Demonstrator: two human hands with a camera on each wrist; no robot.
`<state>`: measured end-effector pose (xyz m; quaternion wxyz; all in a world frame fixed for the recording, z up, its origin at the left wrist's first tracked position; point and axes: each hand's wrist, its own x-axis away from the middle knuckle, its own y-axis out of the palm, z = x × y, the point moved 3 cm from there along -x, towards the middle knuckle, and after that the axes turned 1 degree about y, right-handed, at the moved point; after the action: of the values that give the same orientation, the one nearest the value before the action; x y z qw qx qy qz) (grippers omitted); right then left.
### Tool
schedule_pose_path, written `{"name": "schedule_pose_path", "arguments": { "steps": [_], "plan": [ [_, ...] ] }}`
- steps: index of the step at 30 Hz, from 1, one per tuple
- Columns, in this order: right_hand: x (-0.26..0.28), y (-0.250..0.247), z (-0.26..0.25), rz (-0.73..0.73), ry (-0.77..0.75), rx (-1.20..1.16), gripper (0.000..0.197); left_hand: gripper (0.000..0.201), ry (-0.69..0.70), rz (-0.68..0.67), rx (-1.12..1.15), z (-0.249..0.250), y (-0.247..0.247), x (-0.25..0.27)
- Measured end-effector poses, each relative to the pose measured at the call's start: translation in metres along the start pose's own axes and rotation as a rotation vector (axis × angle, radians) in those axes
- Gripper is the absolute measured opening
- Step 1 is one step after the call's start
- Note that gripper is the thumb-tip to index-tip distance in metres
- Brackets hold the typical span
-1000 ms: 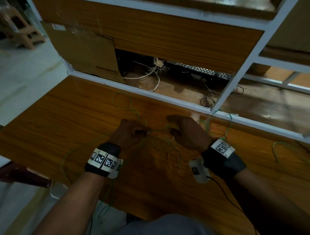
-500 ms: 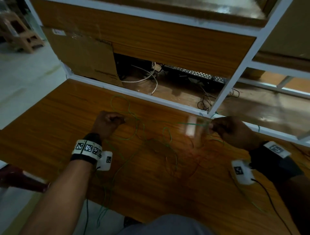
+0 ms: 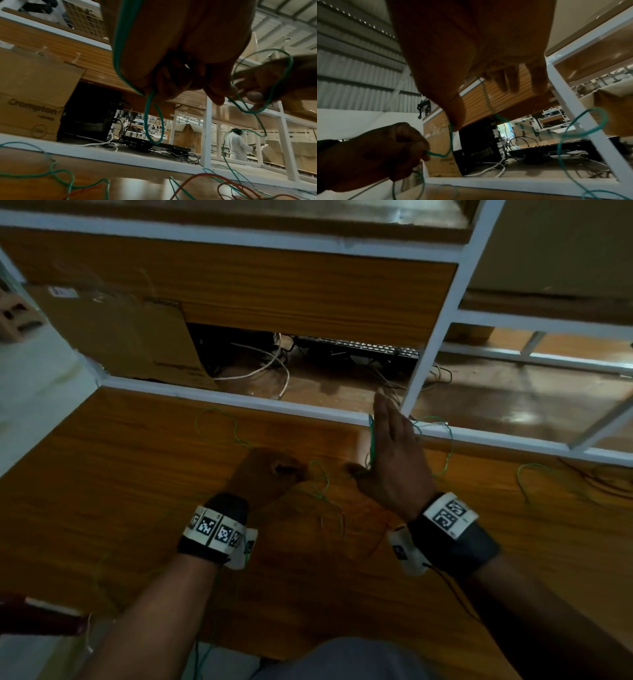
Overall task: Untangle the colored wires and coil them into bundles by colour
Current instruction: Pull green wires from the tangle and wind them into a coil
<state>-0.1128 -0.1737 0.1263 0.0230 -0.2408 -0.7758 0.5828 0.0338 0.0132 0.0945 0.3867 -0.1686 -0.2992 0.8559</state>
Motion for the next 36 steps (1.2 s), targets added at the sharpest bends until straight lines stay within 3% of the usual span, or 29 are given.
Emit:
{"name": "schedule_pose_path", "arguments": {
  "steps": [3, 5, 7, 9, 11, 14, 16, 18, 21, 23, 24, 25, 27, 28, 29, 30, 32, 34, 36],
  "plan": [
    [0.007, -0.011, -0.016, 0.011, -0.18, -0.046, 0.129, 0.012, 0.003, -0.018, 0.01, 0.006, 0.007, 0.0],
    [0.013, -0.012, -0.02, -0.166, -0.362, -0.183, 0.103, 0.004, 0.026, -0.042, 0.012, 0.009, 0.012, 0.001],
    [0.02, -0.007, -0.014, -0.326, -0.442, -0.315, 0.061, 0.013, 0.072, -0.047, -0.014, 0.015, 0.017, 0.001],
    [0.025, -0.005, -0.004, -0.304, -0.415, -0.295, 0.023, 0.016, 0.076, -0.016, 0.036, 0.019, 0.018, 0.001],
    [0.027, -0.013, 0.021, -0.162, -0.248, -0.3, 0.013, 0.011, 0.057, 0.047, 0.11, 0.019, 0.015, 0.001],
    [0.032, -0.057, 0.08, 0.112, -0.084, -0.324, 0.025, 0.012, -0.004, 0.089, 0.131, 0.01, 0.006, 0.001],
    [0.037, -0.094, 0.12, 0.258, -0.014, -0.192, 0.038, 0.008, -0.015, 0.081, 0.144, 0.003, -0.001, 0.003],
    [0.043, -0.119, 0.148, 0.333, 0.074, 0.015, 0.045, 0.005, 0.035, 0.057, 0.148, 0.007, -0.003, 0.005],
    [0.047, -0.135, 0.163, 0.371, 0.225, 0.149, 0.042, 0.004, 0.077, 0.014, 0.145, 0.018, 0.005, 0.0],
    [0.044, -0.132, 0.167, 0.242, 0.336, 0.198, 0.036, 0.002, 0.095, 0.001, 0.098, 0.022, 0.012, -0.004],
    [0.044, -0.125, 0.167, 0.08, 0.389, 0.236, 0.029, 0.007, 0.087, 0.011, 0.083, 0.021, 0.014, -0.006],
    [0.047, -0.114, 0.165, -0.127, 0.447, 0.299, 0.038, 0.01, 0.075, 0.013, 0.075, 0.019, 0.017, -0.006],
    [0.057, -0.092, 0.153, -0.436, 0.399, 0.448, 0.104, 0.007, 0.057, -0.003, 0.057, 0.019, 0.023, -0.003],
    [0.06, -0.085, 0.138, -0.477, 0.317, 0.458, 0.127, 0.008, 0.068, -0.018, 0.036, 0.022, 0.027, -0.001],
    [0.062, -0.079, 0.115, -0.472, 0.209, 0.42, 0.134, 0.01, 0.091, -0.021, 0.019, 0.024, 0.03, 0.001],
    [0.06, -0.074, 0.093, -0.453, 0.095, 0.354, 0.129, 0.014, 0.11, -0.015, 0.01, 0.027, 0.033, 0.002],
    [0.054, -0.055, 0.046, -0.418, -0.063, 0.15, 0.092, 0.017, 0.126, -0.005, 0.012, 0.034, 0.039, 0.004],
    [0.045, -0.031, 0.008, -0.409, -0.094, -0.098, 0.05, 0.017, 0.117, 0.021, 0.033, 0.04, 0.041, 0.006],
    [0.037, -0.014, -0.012, -0.365, -0.114, -0.203, 0.024, 0.017, 0.1, 0.035, 0.051, 0.043, 0.039, 0.008]
  ]
}}
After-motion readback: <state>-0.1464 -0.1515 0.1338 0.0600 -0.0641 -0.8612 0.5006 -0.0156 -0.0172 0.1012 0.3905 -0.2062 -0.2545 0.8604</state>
